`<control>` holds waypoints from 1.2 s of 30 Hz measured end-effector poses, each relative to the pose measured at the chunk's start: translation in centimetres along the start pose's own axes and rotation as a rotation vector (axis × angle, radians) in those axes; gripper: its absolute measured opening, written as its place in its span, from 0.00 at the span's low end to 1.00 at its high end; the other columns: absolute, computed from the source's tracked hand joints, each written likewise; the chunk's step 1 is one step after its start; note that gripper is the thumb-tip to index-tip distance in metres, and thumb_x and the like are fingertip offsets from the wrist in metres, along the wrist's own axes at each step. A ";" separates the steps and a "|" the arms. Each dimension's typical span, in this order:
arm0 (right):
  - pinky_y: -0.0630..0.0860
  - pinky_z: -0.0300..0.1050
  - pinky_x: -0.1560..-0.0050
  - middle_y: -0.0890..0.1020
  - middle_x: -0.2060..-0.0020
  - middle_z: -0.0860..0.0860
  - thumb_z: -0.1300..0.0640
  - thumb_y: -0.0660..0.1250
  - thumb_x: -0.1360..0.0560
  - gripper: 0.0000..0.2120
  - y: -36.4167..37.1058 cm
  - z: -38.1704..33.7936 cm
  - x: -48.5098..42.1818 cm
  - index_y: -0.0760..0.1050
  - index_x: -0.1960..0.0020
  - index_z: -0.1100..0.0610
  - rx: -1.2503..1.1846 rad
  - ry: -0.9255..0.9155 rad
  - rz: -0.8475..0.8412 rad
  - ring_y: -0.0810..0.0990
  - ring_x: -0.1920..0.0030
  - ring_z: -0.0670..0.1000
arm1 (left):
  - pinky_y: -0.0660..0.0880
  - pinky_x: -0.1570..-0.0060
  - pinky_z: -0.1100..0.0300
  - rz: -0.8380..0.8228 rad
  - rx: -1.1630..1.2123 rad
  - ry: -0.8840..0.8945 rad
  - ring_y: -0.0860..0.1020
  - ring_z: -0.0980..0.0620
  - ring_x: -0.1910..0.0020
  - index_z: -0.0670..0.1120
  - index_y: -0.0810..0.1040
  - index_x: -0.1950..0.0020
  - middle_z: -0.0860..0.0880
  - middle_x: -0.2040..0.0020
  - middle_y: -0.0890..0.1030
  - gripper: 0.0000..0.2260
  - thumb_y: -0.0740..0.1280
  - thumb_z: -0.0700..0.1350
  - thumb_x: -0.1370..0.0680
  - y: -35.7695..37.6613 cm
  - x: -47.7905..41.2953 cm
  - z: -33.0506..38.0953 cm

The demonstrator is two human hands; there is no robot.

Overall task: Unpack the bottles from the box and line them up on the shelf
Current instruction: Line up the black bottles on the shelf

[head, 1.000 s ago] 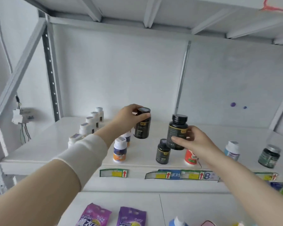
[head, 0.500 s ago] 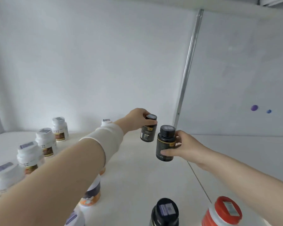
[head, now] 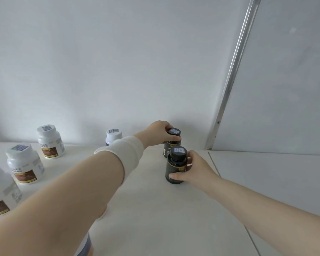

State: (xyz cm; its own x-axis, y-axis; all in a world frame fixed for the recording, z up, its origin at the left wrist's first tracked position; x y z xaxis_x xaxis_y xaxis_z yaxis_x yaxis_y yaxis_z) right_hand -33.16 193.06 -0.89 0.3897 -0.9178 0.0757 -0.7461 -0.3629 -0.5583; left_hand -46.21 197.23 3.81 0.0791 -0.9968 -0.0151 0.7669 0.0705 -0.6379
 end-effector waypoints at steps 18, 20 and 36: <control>0.72 0.43 0.44 0.76 0.43 0.48 0.55 0.77 0.35 0.30 -0.1 -0.5 0.6 0.67 0.37 0.54 0.044 -0.008 0.038 0.75 0.41 0.50 | 0.70 0.41 0.57 -0.087 -0.169 0.057 0.73 0.51 0.45 0.45 0.68 0.33 0.49 0.38 0.75 0.25 0.72 0.49 0.27 0.0 -0.6 0.6; 0.71 0.42 0.44 0.75 0.39 0.48 0.53 0.76 0.34 0.33 -1.1 -0.9 1.5 0.66 0.33 0.54 0.058 -0.001 0.056 0.74 0.40 0.50 | 0.69 0.41 0.57 -0.085 -0.221 0.069 0.73 0.50 0.41 0.45 0.67 0.32 0.49 0.36 0.74 0.26 0.71 0.50 0.26 -0.7 0.0 1.8; 0.67 0.48 0.37 0.66 0.31 0.55 0.51 0.61 0.23 0.26 0.2 -14.2 19.8 0.59 0.28 0.57 0.730 -0.363 0.123 0.67 0.32 0.56 | 0.67 0.54 0.57 0.211 -1.143 0.092 0.76 0.45 0.42 0.45 0.68 0.33 0.47 0.41 0.76 0.20 0.64 0.51 0.22 -10.2 26.4 8.4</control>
State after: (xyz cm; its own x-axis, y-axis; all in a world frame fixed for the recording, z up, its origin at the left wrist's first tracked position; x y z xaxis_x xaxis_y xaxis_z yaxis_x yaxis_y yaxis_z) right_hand -33.27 172.58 12.29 0.5715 -0.7897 -0.2230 -0.3049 0.0479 -0.9512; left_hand -46.57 170.56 16.35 0.0540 -0.9717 -0.2300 -0.2806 0.2063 -0.9374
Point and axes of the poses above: each hand's wrist, its own x-axis away from the middle knuckle, its own y-axis out of the palm, z = x × y, the point moved 9 cm from there along -x, towards the middle knuckle
